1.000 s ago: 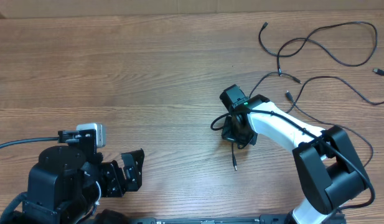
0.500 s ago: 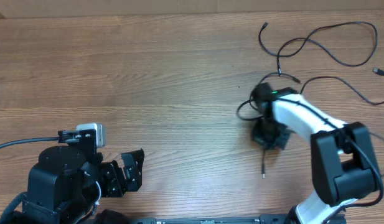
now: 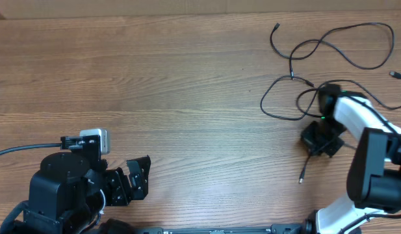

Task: Untangle cables

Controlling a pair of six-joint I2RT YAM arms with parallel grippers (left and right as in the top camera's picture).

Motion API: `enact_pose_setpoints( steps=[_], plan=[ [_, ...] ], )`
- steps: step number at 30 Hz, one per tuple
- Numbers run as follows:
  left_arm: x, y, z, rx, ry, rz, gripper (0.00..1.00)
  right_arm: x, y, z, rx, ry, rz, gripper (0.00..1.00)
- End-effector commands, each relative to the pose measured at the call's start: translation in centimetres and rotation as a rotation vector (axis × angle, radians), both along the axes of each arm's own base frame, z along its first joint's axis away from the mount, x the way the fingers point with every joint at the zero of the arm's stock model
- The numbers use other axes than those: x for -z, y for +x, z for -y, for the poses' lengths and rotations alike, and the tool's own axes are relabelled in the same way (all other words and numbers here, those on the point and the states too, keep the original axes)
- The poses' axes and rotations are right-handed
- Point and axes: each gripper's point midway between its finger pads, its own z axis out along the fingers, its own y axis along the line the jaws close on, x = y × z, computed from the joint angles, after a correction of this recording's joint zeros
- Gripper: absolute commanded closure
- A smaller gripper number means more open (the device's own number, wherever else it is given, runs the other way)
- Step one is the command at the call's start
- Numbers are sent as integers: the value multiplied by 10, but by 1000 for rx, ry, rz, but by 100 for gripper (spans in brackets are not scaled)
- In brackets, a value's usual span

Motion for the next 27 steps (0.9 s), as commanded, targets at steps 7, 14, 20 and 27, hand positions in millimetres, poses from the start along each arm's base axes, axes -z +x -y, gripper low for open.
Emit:
enact_pose_setpoints(
  steps=[7, 14, 20, 27],
  plan=[
    [0, 1, -1, 3, 14, 7, 0, -19, 29, 2, -33, 108, 75, 79],
    [0, 1, -1, 3, 14, 7, 0, -71, 65, 11, -37, 92, 155, 0],
    [0, 1, -1, 3, 14, 7, 0, -95, 91, 31, 31, 81, 267, 0],
    [0, 1, -1, 3, 14, 7, 0, -93, 81, 93, 255, 17, 303, 0]
  ],
)
